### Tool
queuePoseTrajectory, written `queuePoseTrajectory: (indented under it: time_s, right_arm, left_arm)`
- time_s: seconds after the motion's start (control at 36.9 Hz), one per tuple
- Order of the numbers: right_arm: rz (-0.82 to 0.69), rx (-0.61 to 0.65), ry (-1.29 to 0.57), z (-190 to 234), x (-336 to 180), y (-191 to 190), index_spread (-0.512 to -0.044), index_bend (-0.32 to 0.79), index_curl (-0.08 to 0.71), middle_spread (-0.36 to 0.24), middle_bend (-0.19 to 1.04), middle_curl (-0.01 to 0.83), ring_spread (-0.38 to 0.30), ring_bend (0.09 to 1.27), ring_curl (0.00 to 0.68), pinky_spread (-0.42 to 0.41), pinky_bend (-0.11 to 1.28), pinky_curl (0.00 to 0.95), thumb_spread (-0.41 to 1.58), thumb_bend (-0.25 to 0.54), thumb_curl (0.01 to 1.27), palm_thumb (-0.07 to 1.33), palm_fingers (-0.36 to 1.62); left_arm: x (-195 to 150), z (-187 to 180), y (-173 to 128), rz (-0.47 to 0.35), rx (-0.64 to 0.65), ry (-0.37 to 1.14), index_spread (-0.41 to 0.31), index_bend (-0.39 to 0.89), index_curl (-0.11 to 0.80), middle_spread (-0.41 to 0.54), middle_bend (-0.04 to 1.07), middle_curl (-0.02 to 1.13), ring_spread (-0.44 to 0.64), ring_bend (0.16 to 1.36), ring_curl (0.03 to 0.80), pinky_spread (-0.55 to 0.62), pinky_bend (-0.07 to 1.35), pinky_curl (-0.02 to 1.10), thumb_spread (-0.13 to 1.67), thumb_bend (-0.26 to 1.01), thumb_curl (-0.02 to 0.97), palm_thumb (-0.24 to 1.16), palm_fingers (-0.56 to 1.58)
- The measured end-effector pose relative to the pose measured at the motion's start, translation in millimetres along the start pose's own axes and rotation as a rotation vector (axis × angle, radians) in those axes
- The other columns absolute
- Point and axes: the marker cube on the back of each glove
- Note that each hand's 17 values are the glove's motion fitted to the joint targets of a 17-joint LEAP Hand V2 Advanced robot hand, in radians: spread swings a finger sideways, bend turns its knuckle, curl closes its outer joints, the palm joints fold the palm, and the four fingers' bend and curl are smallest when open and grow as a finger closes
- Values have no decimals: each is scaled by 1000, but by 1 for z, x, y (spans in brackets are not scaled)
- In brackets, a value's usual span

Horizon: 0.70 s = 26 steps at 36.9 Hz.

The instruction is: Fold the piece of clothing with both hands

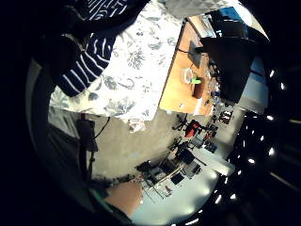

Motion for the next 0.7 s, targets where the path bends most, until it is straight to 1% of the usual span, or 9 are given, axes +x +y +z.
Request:
queuePoseTrajectory:
  time_s: [0.05,0.14,0.16,0.19,0.22,0.3,0.43,0.6,0.7]
  right_arm:
    - [-5,-17,-1,3,-2,1,-319,94,153,-25,183,310,-8,577,365,24,719,376,1074,17,264,648,424]
    - [-15,-50,7,5,-9,9,-319,91,153,-26,190,317,-5,576,365,26,722,376,1068,0,268,655,422]
    - [-19,-62,8,8,-10,9,-319,92,153,-26,184,317,-4,578,366,26,724,376,1067,-5,270,658,420]
    - [-22,-73,9,12,-12,7,-319,92,153,-26,189,320,-4,577,366,26,724,376,1070,-5,273,664,421]
    - [-24,-83,10,18,-12,4,-319,92,153,-26,189,322,-3,578,366,26,725,376,1070,-9,274,667,421]
    - [-38,-101,11,37,-17,-8,-318,87,153,-26,188,327,-2,585,367,27,726,375,1065,-13,278,681,420]
    - [-43,-174,14,80,-28,-33,-308,67,145,-21,175,331,34,580,366,45,759,383,1055,-19,284,689,375]
    - [9,-258,54,136,-27,-73,-272,62,134,62,109,296,114,605,371,112,894,411,1042,-28,287,680,271]
    - [29,-273,38,151,-24,-87,-254,78,132,116,108,272,162,604,365,152,979,426,1026,-33,287,663,200]
  left_arm:
    - [2,-10,19,-24,30,-31,-38,131,305,78,164,195,29,632,309,-37,742,378,1120,68,264,484,554]
    - [3,-18,21,-31,96,-53,-92,161,312,-22,221,228,-87,617,302,-179,734,365,1150,88,277,545,798]
    - [3,-21,17,-25,136,-53,-76,104,297,3,152,211,-49,601,295,-157,742,362,1134,69,274,530,656]
    - [4,-24,13,-18,173,-49,-112,183,326,-59,236,262,-127,619,328,-220,737,381,1161,89,284,565,864]
    - [4,-28,10,-14,198,-43,-120,169,321,-75,218,251,-144,602,312,-238,721,369,1166,87,286,571,879]
    - [4,-37,9,-28,207,-31,-172,185,344,-154,290,288,-239,593,319,-310,690,366,1219,125,306,645,1147]
    - [-1,-51,15,-73,134,-42,-207,139,356,-231,373,364,-314,606,363,-372,692,396,1279,152,329,707,1233]
    - [3,-65,13,8,101,31,-216,87,333,-280,429,418,-352,725,416,-399,743,431,1401,191,338,749,1248]
    - [-9,-75,5,-75,169,0,-217,95,325,-298,452,444,-362,752,436,-405,775,451,1458,203,336,752,1226]
